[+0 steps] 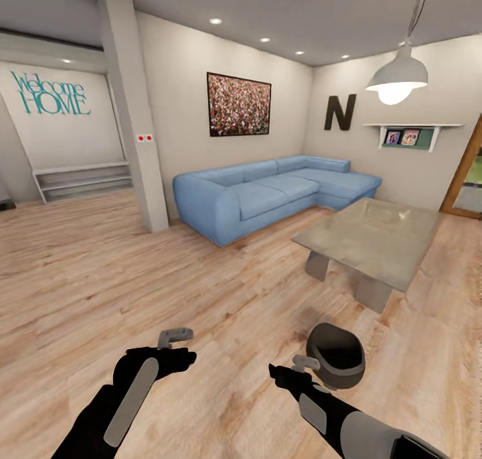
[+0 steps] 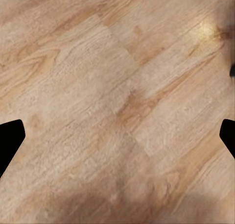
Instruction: Place each of the two pumpkins and all three candles from the living room inside a cabinet in the living room (use any cabinet), then make sure every cabinet is closed, and position the cauldron so it is next to a table in the living room.
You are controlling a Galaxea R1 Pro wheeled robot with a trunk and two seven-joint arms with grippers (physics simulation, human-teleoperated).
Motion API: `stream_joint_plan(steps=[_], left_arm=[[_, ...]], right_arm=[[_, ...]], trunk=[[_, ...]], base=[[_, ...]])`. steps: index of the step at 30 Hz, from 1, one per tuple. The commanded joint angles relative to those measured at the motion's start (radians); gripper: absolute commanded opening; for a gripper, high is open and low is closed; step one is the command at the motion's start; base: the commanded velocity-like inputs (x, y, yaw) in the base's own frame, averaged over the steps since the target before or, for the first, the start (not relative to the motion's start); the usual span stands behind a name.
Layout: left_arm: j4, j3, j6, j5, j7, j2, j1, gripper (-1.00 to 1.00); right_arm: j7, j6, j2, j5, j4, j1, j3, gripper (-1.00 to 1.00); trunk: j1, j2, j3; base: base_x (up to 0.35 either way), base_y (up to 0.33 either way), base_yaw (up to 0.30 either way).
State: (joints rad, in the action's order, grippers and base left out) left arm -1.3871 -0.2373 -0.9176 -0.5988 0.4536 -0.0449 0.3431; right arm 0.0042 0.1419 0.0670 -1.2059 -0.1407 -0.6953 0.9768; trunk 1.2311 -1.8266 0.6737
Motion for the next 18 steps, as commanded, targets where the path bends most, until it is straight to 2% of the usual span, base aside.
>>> stream_joint_plan(steps=[1, 12, 18], left_arm=[[-0.001, -0.002, -0.001, -0.010, 0.010, -0.001, 0.001, 1.00], [-0.001, -0.002, -0.001, -0.009, 0.010, -0.002, 0.001, 1.00], [-0.001, -0.002, -0.001, -0.010, 0.010, -0.003, 0.001, 1.00]], right_arm=[[0.000, 0.004, 0.000, -0.011, 0.001, -0.001, 0.008, 1.00], [0.000, 0.004, 0.000, -0.011, 0.001, -0.001, 0.009, 1.00], [0.000, 0.004, 0.000, -0.011, 0.001, -0.001, 0.009, 1.00]], trunk=[[0.000, 0.000, 0.000], [0.000, 0.000, -0.009], [0.000, 0.000, -0.014]], base=[[0.234, 0.131, -0.271], [0.201, 0.094, -0.270], [0.064, 0.022, -0.269]])
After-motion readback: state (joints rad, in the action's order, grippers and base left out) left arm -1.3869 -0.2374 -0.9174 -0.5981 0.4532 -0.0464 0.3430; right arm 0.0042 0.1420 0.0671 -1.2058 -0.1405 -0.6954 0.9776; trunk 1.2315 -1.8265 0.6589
